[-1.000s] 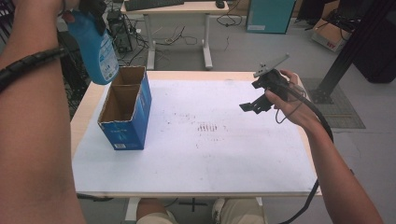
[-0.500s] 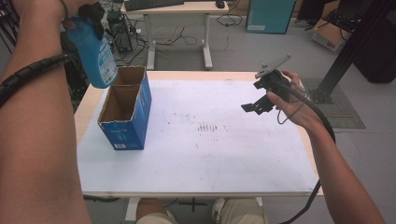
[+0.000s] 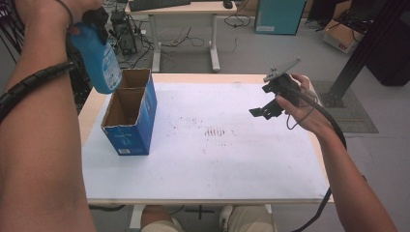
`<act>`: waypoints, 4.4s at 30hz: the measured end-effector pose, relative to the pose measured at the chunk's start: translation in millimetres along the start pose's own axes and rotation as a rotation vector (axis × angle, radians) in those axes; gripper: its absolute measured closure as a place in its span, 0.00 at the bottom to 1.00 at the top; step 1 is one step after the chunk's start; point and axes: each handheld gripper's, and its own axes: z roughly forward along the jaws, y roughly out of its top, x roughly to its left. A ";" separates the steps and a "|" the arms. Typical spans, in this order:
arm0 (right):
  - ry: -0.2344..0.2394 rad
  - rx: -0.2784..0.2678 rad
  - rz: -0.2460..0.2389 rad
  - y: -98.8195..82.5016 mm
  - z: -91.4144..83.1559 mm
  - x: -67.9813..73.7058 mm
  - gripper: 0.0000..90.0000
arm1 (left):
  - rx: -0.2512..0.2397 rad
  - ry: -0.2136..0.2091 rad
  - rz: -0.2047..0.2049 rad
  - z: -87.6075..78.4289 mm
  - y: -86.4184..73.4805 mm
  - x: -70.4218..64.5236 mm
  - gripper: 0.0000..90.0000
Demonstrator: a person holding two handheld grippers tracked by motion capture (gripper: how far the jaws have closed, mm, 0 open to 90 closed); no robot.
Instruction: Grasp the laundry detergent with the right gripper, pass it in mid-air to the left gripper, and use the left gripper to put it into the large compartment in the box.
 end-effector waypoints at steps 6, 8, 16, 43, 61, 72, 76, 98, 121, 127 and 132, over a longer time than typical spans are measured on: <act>-0.005 0.000 -0.010 0.3 0.1 0.9 0.00 | 0.002 -0.007 -0.004 7.6 -0.7 0.3 0.40; -0.009 0.006 -0.004 -0.6 0.6 1.3 0.00 | 0.005 -0.006 0.013 11.9 -0.9 2.6 0.40; -0.012 0.013 -0.008 -0.8 0.4 3.3 0.00 | 0.022 -0.016 0.007 34.0 -2.9 5.9 0.40; -0.026 0.009 -0.048 7.4 -5.5 10.7 0.00 | 0.047 -0.035 -0.020 92.4 -14.0 1.5 0.40; -0.031 0.023 -0.047 -1.4 -4.6 8.5 0.00 | 0.057 -0.039 -0.045 135.0 -21.9 -10.2 0.40; -0.032 0.037 -0.049 -5.2 0.4 9.2 0.00 | 0.068 -0.045 -0.041 170.9 -28.0 -12.0 0.40; -0.032 0.038 -0.041 -7.1 1.5 8.4 0.00 | 0.074 -0.045 -0.047 183.3 -30.5 -11.3 0.40; -0.028 0.056 -0.032 -9.3 14.7 5.0 0.00 | 0.092 -0.064 -0.043 220.4 -34.6 -13.7 0.40; -0.043 0.069 -0.007 -10.5 12.5 5.5 0.00 | 0.090 -0.075 -0.026 229.9 -36.1 -14.7 0.40; -0.043 0.066 -0.027 -7.3 13.2 5.5 0.00 | 0.095 -0.080 -0.019 230.3 -36.0 -15.4 0.40; -0.048 0.073 -0.018 -4.9 11.1 6.9 0.00 | 0.090 -0.082 -0.021 230.7 -36.0 -15.2 0.40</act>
